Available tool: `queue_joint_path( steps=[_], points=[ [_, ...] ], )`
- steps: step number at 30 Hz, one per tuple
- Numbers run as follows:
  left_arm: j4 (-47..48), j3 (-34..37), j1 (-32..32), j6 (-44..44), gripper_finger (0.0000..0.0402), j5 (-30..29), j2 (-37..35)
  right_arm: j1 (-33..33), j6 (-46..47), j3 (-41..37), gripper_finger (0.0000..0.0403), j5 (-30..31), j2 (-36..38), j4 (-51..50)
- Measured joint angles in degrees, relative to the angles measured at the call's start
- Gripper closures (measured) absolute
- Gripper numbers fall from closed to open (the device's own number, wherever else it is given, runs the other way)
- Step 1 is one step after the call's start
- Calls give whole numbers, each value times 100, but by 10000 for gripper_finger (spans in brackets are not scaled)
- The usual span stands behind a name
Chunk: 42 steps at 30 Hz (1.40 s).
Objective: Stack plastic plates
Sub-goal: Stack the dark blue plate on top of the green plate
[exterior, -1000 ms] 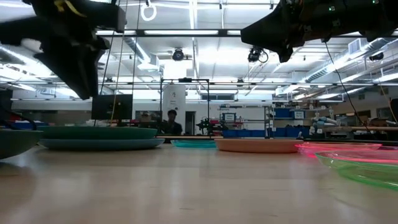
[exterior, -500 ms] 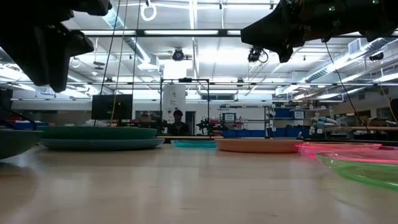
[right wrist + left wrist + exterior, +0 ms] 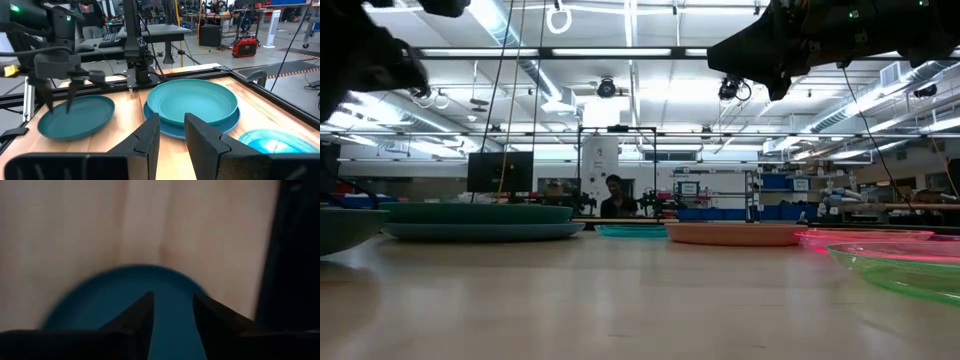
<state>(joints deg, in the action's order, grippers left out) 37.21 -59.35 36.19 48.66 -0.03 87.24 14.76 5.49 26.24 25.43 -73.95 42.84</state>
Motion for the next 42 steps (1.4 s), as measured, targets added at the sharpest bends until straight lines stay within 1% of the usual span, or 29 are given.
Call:
queue_joint_path(
  steps=[3, 7, 9, 12, 14, 16, 19, 21, 23, 28, 34, 38, 42],
  points=[
    [-440, 0, 66, 508, 258, 168, 54, -14, -165, 0, 302, 0, 0, 37],
    [-1468, -1, 230, 955, 258, 189, 283, -137, -435, 0, 302, 0, 0, 269],
    [-1766, -5, 293, 1157, 258, 197, 412, -232, -611, 0, 302, 0, 0, 387],
    [-1522, -182, 336, 1491, 259, 203, 658, -408, -862, 2, 302, 0, 0, 631],
    [-1036, -405, 332, 1620, 260, 195, 832, -538, -955, 2, 302, -34, 0, 777],
    [-621, -695, 330, 1671, 260, 192, 1024, -694, -1014, 2, 302, -222, 0, 867],
    [-59, -1145, 332, 1707, 260, 192, 1259, -942, -1016, 2, 302, -665, 0, 905],
    [265, -1372, 334, 1906, 260, 194, 1388, -1081, -983, 2, 302, -896, 0, 934],
    [377, -1498, 321, 2201, 260, 193, 1516, -1184, -924, 2, 302, -1051, 0, 941],
    [700, -1580, 297, 3126, 260, 190, 1807, -1374, -895, 2, 302, -1433, 0, 982],
    [886, -1582, 327, 3744, 260, 224, 1856, -1542, -877, 2, 302, -1637, 0, 1071],
    [1126, -1582, 328, 3869, 260, 234, 1856, -1580, -763, 2, 302, -1751, 0, 1004],
    [1119, -1582, 277, 3853, 260, 232, 1856, -1578, -696, 2, 302, -1786, 0, 928]
  ],
)
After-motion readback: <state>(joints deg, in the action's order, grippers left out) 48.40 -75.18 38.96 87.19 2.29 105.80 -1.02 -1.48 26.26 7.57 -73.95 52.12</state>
